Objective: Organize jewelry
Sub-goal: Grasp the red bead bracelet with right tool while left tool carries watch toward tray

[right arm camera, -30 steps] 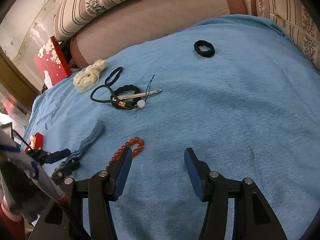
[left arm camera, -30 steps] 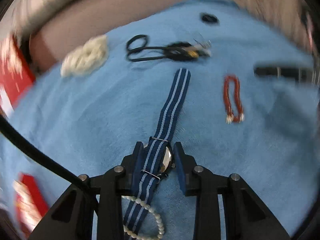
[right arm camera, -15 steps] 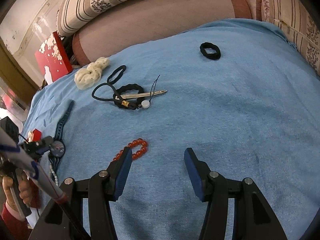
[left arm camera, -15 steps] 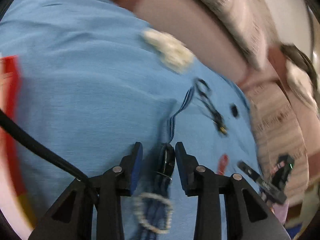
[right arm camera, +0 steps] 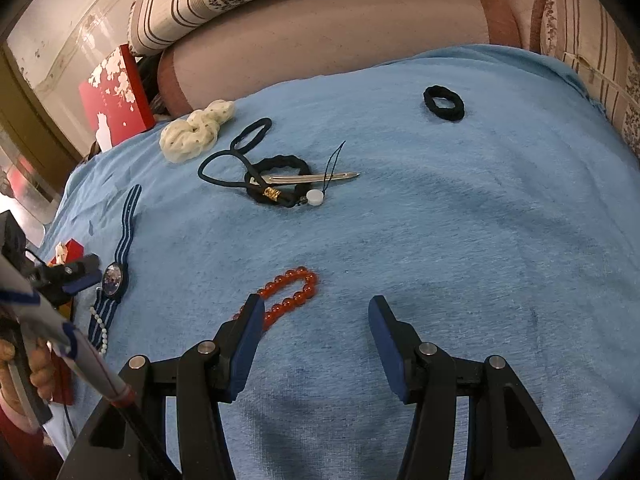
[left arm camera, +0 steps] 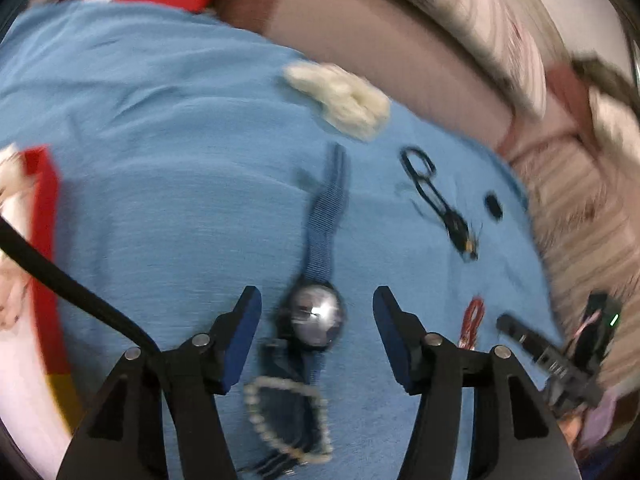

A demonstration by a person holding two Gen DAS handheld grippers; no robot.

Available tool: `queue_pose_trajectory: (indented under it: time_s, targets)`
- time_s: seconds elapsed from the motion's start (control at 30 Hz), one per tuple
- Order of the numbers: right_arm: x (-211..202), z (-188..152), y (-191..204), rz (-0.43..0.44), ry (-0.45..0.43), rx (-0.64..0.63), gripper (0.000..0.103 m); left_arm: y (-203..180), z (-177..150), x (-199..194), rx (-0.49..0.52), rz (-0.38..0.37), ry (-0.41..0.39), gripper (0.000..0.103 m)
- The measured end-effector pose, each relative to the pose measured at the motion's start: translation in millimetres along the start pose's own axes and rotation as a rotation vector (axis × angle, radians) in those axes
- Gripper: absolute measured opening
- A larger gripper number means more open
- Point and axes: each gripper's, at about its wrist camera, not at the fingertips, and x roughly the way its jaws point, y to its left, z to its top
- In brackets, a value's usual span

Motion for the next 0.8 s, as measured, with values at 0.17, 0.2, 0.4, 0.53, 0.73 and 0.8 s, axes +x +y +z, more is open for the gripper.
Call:
queue_pose_trajectory:
  time_s: [0.17,0.2,0.4,0.53,0.73,0.8]
  targets:
    - [4.5,-0.6,4.6,0.065,0.006,0.015,0.058,-43.3,-11.0,28.0,0.225,0.216,0.044,0.06]
    - [9.4,-0.4,9.6,0.077,0.015,0.011,0.058,-48.4,-14.3,32.3,0.26,0.26,0.047,0.059]
    - [37.2,-2.9,49.5,-0.016,0.017,-0.121,0.059,-65.5,-23.0,33.3,0.335,0.342,0.045,0.041]
    - [38.3,-5.4,62.2,-0.104,-0.008,-0.2,0.009,-69.7,-25.8,11.1,0.293,0.309,-0.001,0.041]
    - [3.6,-0.5,59.3,-0.045,-0.078,-0.156,0.008,-79.8,-39.6,-59.4,0.243,0.259,-0.109,0.041]
    - [-12.4,-1.1,62.1,-0.016,-0.109,-0.149,0.008,-77.9,-43.4,-89.4,0.211,0.235,-0.155,0.041]
